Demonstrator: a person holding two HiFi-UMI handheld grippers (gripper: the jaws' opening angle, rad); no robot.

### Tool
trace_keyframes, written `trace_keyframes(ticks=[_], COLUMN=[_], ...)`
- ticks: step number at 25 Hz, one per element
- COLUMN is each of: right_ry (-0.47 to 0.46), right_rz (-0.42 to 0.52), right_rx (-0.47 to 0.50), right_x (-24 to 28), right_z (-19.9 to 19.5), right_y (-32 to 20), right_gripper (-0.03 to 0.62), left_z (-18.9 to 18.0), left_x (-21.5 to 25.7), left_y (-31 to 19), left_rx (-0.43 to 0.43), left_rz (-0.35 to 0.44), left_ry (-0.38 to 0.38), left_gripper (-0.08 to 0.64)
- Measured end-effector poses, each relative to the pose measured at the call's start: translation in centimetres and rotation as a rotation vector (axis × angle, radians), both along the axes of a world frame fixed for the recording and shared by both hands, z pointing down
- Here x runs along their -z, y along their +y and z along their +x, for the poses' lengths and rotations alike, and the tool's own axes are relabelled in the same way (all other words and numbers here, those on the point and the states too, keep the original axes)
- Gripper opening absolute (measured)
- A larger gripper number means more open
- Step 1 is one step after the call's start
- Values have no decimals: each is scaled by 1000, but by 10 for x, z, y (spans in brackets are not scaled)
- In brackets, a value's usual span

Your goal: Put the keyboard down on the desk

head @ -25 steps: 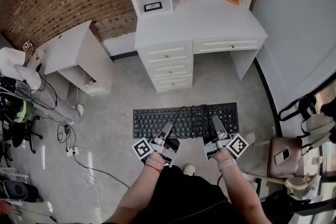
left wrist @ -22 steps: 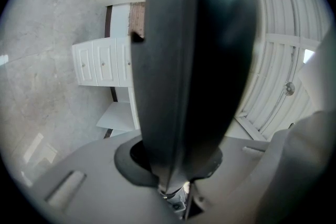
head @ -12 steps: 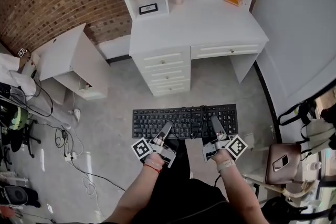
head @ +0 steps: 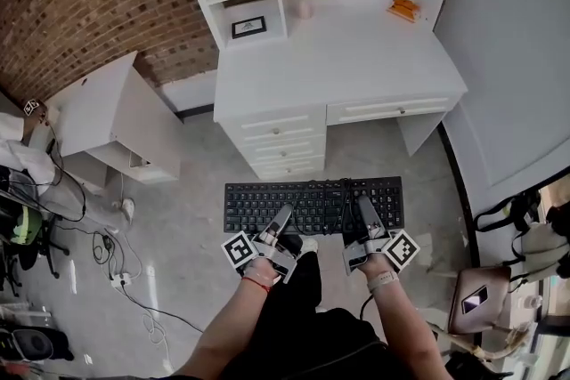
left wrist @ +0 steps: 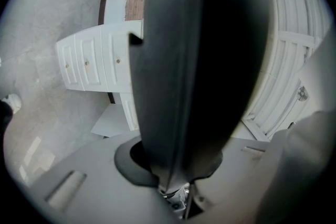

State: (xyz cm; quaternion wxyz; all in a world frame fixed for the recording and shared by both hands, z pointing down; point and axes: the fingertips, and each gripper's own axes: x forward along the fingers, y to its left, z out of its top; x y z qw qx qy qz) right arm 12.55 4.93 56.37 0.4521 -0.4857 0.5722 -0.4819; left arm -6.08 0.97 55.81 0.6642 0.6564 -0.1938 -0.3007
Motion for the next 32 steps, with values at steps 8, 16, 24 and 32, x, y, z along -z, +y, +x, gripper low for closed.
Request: trace_keyframes(ticks=[8, 16, 24, 32], right_ry=[-3, 5, 9, 6], right_rz=[-2, -9, -31, -25], right_rx=[-7, -20, -28, -27], right_x=[-1, -2, -3, -4], right_z=[18, 31, 37, 50], right_y=[-92, -167, -202, -219], right_gripper=[72, 72, 72, 72], left_z=[19, 33, 42, 57], left_x=[-4, -3, -7, -6], left_y=[-94, -171, -210, -230], left_rx=[-12, -26, -46, -65], left_rz=[-7, -14, -24, -25], left_ry=[-6, 4, 3, -4], left_gripper=[75, 75, 75, 75])
